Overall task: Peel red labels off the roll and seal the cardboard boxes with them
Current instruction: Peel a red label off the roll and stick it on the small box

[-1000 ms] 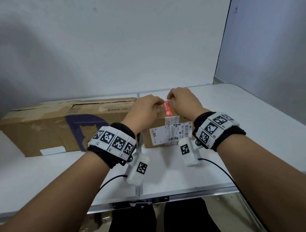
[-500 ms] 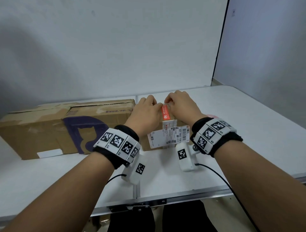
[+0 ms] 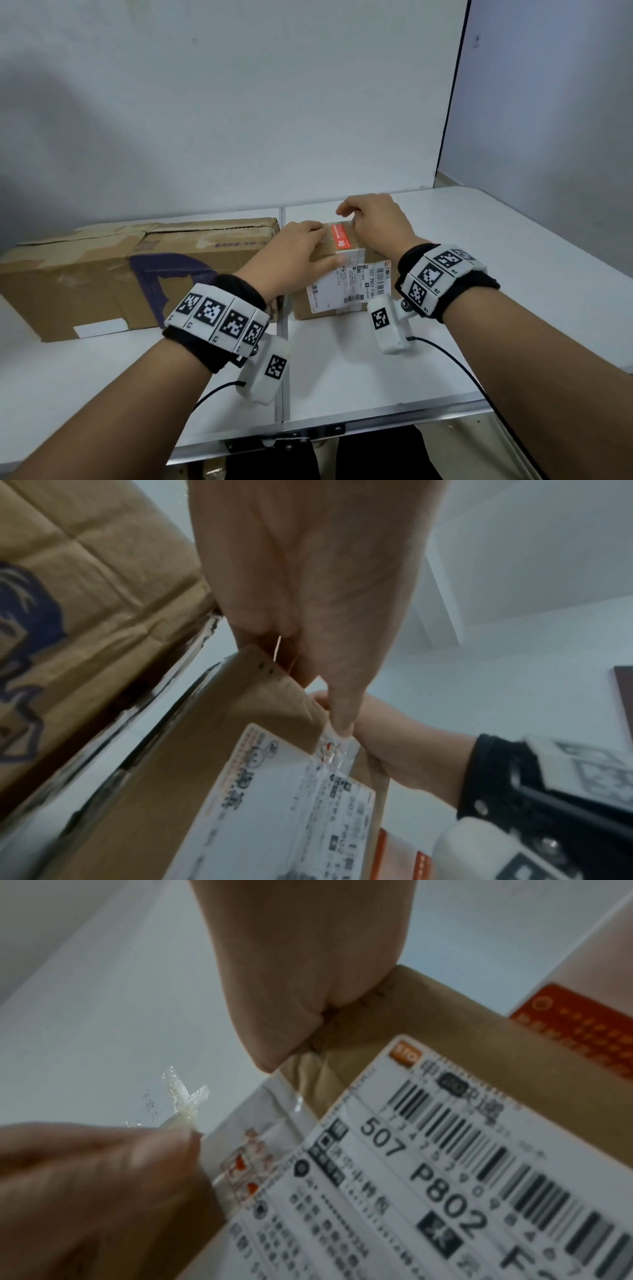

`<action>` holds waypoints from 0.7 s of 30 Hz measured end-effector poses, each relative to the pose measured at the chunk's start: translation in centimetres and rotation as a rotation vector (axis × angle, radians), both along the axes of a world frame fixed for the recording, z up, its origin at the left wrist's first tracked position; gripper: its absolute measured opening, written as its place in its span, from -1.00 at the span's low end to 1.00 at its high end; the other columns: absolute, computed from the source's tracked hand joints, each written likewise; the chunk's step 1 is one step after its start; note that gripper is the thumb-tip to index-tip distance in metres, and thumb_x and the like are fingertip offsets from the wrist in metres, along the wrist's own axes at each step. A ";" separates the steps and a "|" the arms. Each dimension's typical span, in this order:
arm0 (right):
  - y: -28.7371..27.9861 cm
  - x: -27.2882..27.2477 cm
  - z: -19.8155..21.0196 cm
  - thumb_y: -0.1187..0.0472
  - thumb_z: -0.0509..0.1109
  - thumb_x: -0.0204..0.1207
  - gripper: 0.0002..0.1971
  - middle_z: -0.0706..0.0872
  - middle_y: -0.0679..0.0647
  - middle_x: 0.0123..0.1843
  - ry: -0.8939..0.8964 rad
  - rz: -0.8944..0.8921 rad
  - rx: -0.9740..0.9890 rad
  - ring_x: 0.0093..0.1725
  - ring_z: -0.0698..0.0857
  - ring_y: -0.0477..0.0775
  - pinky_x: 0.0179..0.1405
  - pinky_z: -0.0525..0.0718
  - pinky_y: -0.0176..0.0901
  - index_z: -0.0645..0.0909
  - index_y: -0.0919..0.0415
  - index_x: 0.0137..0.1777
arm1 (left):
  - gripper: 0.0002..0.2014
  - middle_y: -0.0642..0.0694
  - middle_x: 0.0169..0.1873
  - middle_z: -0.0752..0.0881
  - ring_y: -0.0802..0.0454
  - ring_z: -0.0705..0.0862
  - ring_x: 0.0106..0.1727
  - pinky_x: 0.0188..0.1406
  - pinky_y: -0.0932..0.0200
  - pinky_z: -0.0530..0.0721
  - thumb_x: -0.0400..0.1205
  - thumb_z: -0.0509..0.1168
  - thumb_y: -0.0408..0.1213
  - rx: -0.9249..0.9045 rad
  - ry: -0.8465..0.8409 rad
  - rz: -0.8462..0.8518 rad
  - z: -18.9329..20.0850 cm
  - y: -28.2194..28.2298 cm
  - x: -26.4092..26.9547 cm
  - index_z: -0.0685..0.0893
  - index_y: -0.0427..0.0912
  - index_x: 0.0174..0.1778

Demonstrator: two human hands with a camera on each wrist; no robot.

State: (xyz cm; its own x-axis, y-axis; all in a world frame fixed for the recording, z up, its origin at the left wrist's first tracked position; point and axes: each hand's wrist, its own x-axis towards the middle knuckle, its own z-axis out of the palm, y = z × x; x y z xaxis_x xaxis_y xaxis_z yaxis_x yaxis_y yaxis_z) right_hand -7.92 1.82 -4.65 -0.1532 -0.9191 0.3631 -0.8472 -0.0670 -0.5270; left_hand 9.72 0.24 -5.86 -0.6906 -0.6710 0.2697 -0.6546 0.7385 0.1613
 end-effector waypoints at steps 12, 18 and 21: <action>2.2 -0.2 -0.4 0.37 0.23 0.52 -0.62 0.72 0.13 0.23 0.256 0.143 0.035 0.25 0.61 0.19 0.21 0.58 0.10 0.74 0.18 0.25 | -0.56 -0.11 0.15 0.68 -0.12 0.59 0.17 0.21 -0.04 0.56 0.59 0.31 0.00 -0.029 0.038 0.019 -1.1 -1.5 -1.3 0.62 -0.22 0.26; 2.6 0.3 -1.0 0.36 0.26 0.52 -0.65 0.69 0.03 0.33 0.293 0.092 0.002 0.33 0.57 0.11 0.25 0.56 0.04 0.77 0.19 0.20 | -0.56 -0.13 0.19 0.69 -0.15 0.60 0.20 0.25 -0.06 0.55 0.57 0.34 -0.01 -0.025 0.051 0.026 -1.5 -1.4 -1.1 0.64 -0.24 0.25; 3.2 0.4 -1.3 0.33 0.26 0.53 -0.65 0.71 0.05 0.34 0.303 0.107 -0.043 0.35 0.60 0.13 0.27 0.49 -0.11 0.75 0.19 0.25 | -0.59 -0.12 0.13 0.70 -0.14 0.61 0.16 0.19 -0.03 0.56 0.57 0.35 -0.01 -0.022 0.068 0.019 -1.4 -1.5 -1.1 0.67 -0.23 0.20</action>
